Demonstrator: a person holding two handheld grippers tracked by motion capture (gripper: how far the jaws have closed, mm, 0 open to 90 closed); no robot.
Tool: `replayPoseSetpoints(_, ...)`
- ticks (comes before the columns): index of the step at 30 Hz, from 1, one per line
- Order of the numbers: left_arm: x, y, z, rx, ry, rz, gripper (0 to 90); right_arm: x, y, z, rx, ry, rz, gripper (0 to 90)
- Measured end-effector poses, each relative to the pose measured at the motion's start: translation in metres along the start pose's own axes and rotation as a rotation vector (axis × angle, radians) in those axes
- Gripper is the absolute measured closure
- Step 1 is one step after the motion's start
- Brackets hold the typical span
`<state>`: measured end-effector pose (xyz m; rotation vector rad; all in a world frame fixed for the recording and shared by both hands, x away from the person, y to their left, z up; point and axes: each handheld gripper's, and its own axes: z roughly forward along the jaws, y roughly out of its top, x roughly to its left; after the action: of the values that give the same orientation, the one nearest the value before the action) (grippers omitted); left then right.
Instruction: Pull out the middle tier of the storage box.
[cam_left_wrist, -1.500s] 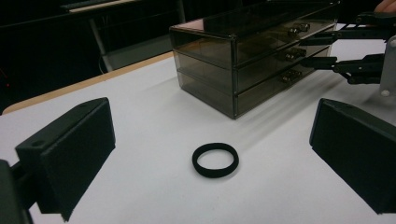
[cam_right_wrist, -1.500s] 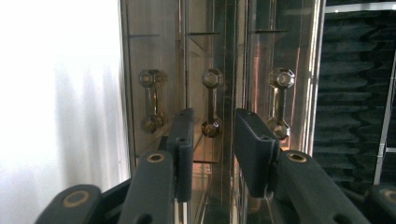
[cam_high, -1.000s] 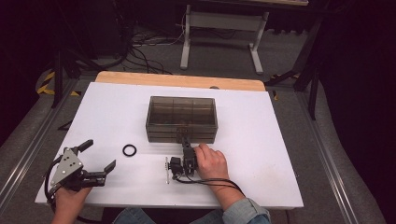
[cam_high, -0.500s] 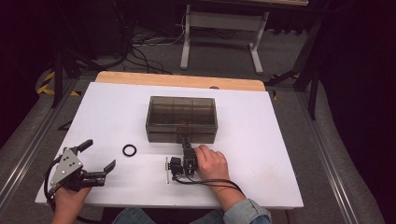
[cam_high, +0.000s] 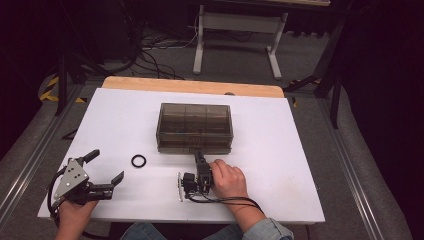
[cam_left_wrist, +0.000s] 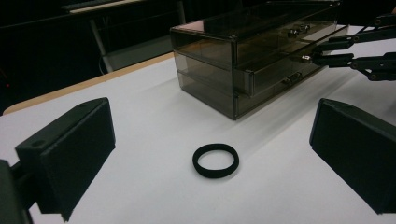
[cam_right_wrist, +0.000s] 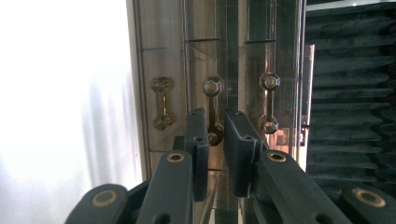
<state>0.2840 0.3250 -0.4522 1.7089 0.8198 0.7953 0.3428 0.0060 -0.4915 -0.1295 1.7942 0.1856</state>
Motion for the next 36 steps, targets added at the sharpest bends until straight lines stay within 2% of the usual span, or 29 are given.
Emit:
replayPoseSetpoints(16,0.0,0.0,0.0,0.0,0.0,-0.001,0.9,0.001,-0.001,-0.013,-0.018,0.024,0.021,80.0)
replayPoseSetpoints(22,0.0,0.0,0.0,0.0,0.0,0.001,0.9,0.001,-0.002,-0.013,-0.022,0.047,0.04,78.9)
replayPoseSetpoints(27,-0.001,0.0,0.0,0.001,0.001,0.0,0.9,-0.001,-0.002,-0.015,-0.036,0.059,0.052,74.0)
replayPoseSetpoints(36,0.0,0.0,0.0,0.0,0.001,0.001,0.8,-0.003,-0.003,-0.017,-0.044,0.066,0.064,71.3)
